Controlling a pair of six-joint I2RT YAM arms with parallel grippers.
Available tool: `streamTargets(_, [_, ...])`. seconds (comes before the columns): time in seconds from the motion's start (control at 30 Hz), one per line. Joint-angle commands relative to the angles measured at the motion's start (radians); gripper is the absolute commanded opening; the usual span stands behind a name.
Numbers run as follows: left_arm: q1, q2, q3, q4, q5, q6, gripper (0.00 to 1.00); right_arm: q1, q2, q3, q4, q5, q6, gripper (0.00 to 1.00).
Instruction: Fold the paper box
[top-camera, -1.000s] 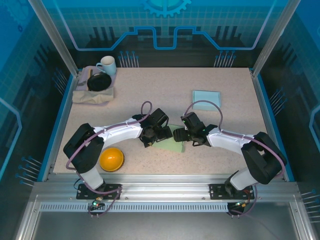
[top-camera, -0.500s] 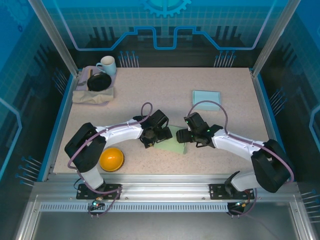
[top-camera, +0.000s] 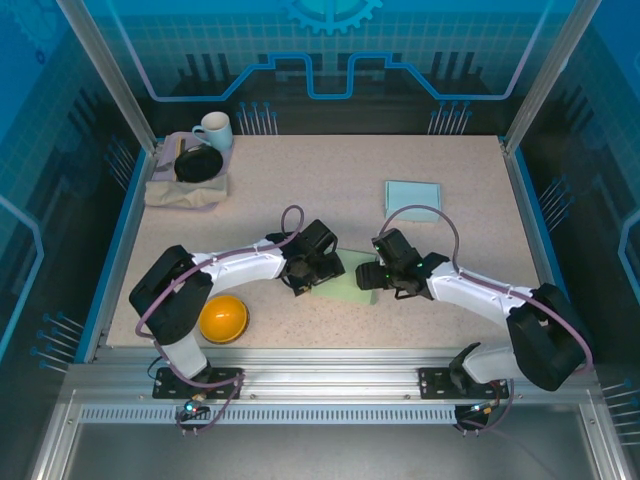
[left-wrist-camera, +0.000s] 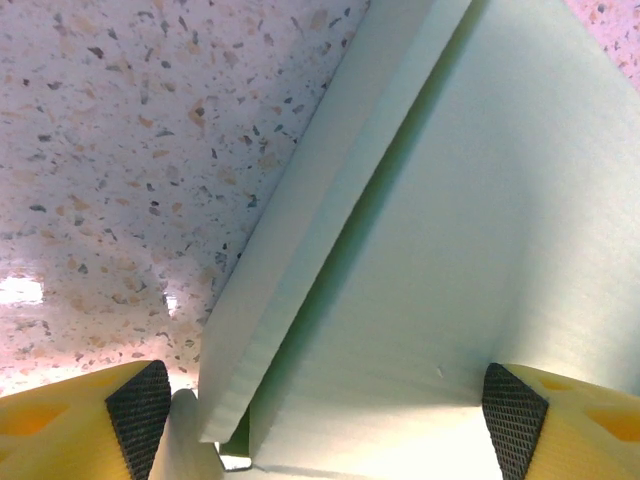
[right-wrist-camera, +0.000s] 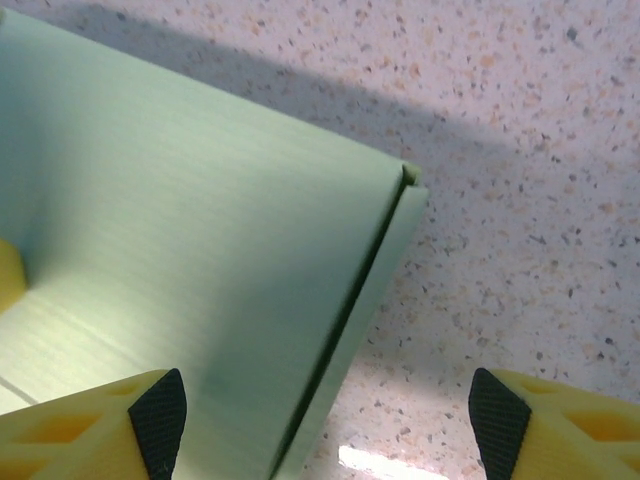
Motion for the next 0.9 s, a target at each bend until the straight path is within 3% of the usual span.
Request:
streamTargets(0.0, [0.002, 0.002, -0.038, 0.010, 0.024, -0.029, 0.84, -0.015, 0.004, -0.004, -0.003, 0.012, 0.016, 0.77])
streamTargets(0.6, [-0.005, 0.018, -0.036, 0.019, 0.031, -0.050, 0.75, -0.015, 0.019, 0.020, -0.029, 0.011, 0.005, 0.73])
streamTargets(0.87, [-0.005, 0.029, -0.038, 0.024, 0.024, -0.052, 0.75, -0.013, -0.073, 0.037, -0.113, 0.018, 0.056, 0.73])
